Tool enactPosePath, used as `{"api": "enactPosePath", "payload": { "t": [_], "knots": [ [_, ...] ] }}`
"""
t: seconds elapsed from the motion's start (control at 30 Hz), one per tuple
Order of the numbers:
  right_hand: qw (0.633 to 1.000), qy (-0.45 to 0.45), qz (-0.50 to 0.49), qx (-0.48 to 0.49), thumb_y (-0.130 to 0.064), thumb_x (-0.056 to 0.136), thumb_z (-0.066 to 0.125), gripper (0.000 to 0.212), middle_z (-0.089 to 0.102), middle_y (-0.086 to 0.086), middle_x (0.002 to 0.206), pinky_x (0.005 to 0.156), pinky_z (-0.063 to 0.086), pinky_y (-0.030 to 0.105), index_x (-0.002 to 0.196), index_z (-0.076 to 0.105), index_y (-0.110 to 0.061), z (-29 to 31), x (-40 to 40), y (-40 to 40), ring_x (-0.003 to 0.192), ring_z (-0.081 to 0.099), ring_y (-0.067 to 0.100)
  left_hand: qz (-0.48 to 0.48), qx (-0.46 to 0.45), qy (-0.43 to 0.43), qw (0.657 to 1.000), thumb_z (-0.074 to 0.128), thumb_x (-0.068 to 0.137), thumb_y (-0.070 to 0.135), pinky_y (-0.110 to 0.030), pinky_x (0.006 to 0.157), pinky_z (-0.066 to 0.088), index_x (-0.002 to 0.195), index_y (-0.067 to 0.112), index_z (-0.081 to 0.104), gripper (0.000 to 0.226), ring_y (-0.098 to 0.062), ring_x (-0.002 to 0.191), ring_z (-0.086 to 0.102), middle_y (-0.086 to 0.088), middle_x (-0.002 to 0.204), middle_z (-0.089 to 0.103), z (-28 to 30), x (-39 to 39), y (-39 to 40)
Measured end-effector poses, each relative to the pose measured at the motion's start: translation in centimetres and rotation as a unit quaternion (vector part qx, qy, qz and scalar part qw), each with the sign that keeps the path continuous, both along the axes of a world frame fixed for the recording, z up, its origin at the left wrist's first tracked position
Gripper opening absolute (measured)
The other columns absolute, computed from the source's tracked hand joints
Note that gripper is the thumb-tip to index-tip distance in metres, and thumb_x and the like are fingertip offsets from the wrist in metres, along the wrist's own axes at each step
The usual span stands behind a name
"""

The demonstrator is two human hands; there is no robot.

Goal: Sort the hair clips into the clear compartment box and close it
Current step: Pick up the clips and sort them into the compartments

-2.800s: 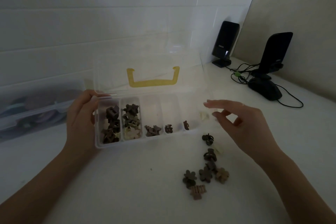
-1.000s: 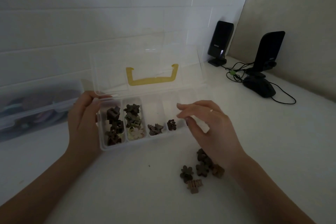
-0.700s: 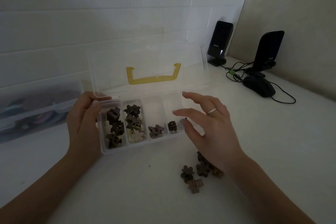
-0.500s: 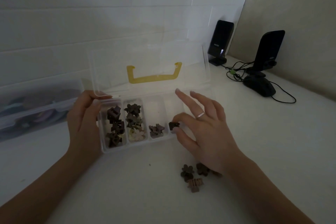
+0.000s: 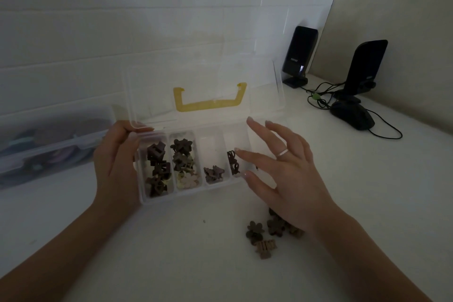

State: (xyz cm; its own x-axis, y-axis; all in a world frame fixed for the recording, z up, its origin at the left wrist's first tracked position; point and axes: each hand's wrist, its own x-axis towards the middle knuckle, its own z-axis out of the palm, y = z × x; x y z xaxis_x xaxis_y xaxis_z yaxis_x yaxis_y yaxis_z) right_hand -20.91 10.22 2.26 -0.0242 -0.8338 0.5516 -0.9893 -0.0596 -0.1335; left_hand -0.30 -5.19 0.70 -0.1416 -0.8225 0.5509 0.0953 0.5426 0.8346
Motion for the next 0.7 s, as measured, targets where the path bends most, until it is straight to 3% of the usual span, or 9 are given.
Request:
{"api": "enactPosePath", "payload": {
  "t": [0.1, 0.23, 0.4, 0.47, 0.53, 0.7],
  "knots": [
    [0.998, -0.051, 0.008, -0.039, -0.035, 0.088, 0.049, 0.026, 0.041, -0.007, 0.144, 0.108, 0.022, 0.031, 0.106, 0.068, -0.029, 0.5, -0.4, 0.1, 0.133, 0.029, 0.012, 0.001, 0.002, 0.0, 1.0, 0.037, 0.087, 0.01, -0.01, 0.066, 0.043, 0.083, 0.015, 0.058, 0.022, -0.002, 0.076, 0.056, 0.017, 0.076, 0.064, -0.1, 0.1, -0.2],
    [0.988, -0.124, 0.002, -0.087, -0.011, 0.078, 0.044, 0.023, 0.058, -0.008, 0.111, 0.09, 0.032, 0.013, 0.084, 0.065, -0.02, 1.2, -1.2, 0.5, 0.105, 0.043, 0.001, 0.008, -0.009, -0.016, 1.0, 0.036, 0.091, 0.003, -0.005, 0.064, 0.041, 0.091, -0.003, 0.058, 0.023, 0.004, 0.073, 0.055, 0.011, 0.078, 0.062, 0.1, -0.1, -0.1],
    [0.986, -0.152, -0.002, -0.073, -0.005, 0.071, 0.035, 0.03, 0.062, -0.005, 0.067, 0.058, 0.048, 0.036, 0.062, 0.061, -0.014, 1.2, -2.6, 1.4, 0.07, 0.057, 0.016, 0.004, 0.013, 0.0, 1.0, 0.039, 0.087, 0.013, -0.016, 0.067, 0.043, 0.083, 0.015, 0.059, 0.021, -0.007, 0.076, 0.056, 0.013, 0.076, 0.063, -0.2, 0.0, -0.5],
    [0.985, -0.16, -0.027, -0.063, -0.001, 0.068, 0.038, 0.031, 0.061, -0.007, 0.061, 0.053, 0.046, 0.029, 0.058, 0.063, -0.016, 1.2, -3.0, 1.9, 0.064, 0.055, 0.011, 0.002, 0.015, 0.002, 1.0, 0.039, 0.087, 0.013, -0.016, 0.069, 0.044, 0.081, 0.021, 0.059, 0.022, -0.008, 0.078, 0.056, 0.014, 0.077, 0.063, -0.3, 0.1, -0.7],
    [0.98, -0.195, -0.028, -0.031, -0.001, 0.067, 0.042, 0.032, 0.06, -0.011, 0.062, 0.053, 0.038, 0.011, 0.062, 0.066, -0.021, 1.3, -3.5, 2.8, 0.062, 0.054, 0.009, 0.001, 0.006, 0.001, 1.0, 0.038, 0.087, 0.012, -0.013, 0.069, 0.043, 0.08, 0.023, 0.058, 0.023, -0.006, 0.078, 0.056, 0.015, 0.077, 0.063, -0.2, 0.1, -0.6],
    [0.969, -0.184, -0.013, 0.166, -0.013, 0.079, 0.064, 0.036, 0.063, -0.023, 0.083, 0.072, 0.043, 0.015, 0.098, 0.068, -0.043, 0.4, -4.2, 4.6, 0.084, 0.055, 0.003, 0.001, -0.011, -0.011, 1.0, 0.037, 0.088, 0.009, -0.008, 0.069, 0.042, 0.08, 0.02, 0.056, 0.024, -0.001, 0.078, 0.056, 0.013, 0.078, 0.062, 0.1, 0.1, -0.5]
  ]
}}
